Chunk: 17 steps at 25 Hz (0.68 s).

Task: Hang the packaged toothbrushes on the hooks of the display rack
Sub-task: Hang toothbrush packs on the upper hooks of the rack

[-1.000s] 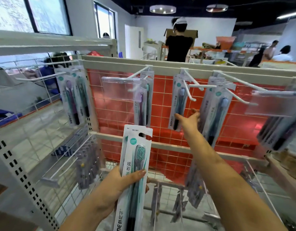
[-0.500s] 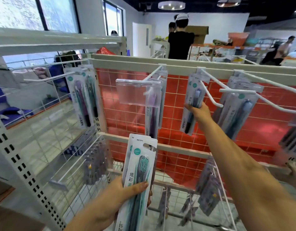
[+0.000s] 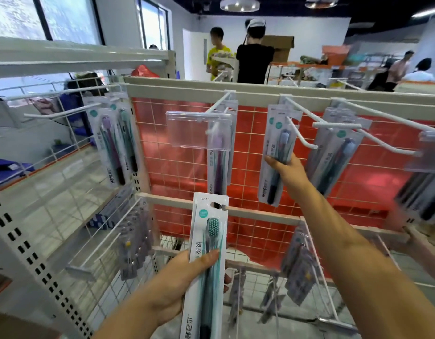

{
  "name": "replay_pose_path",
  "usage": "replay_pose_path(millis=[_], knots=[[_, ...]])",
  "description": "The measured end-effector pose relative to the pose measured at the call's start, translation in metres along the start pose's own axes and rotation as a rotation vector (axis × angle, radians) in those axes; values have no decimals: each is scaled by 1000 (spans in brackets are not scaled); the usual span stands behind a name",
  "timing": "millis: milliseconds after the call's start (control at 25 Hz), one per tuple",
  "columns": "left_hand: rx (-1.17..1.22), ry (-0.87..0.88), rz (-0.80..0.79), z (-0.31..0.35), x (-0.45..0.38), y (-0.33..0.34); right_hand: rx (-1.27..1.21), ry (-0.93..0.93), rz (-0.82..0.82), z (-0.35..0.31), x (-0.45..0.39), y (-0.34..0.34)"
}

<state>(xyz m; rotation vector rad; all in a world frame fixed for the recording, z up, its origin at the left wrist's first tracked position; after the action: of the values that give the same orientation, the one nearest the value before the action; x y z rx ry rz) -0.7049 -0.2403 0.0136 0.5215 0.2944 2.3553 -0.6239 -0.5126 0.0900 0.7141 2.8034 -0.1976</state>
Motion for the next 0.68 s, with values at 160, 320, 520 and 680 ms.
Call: replay_pose_path(millis=[160,320,520,680], knots=[[-7,7,-12,1,7,8,8,-7,-11,-6,23,-2],[15,-7,25,0,13,11,18,-10,-21,-10,43,-2],[12,-4,2,-1,19,7,0,-24,-51,-20,69,4],[20,10,-19,-4,27,5,-6,-25,-81,-25,94,7]])
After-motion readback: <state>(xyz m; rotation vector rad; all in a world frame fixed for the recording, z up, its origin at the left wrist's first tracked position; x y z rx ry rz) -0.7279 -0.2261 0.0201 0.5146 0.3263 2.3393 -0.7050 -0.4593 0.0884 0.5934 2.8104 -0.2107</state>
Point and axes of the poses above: each hand's wrist, its own x-axis away from the middle knuckle, its own y-axis out of the palm, z = x × y, the point moved 6 cm from there along -x, towards the middle knuckle, and after that the axes turned 1 degree about x, right-handed, at the moved point
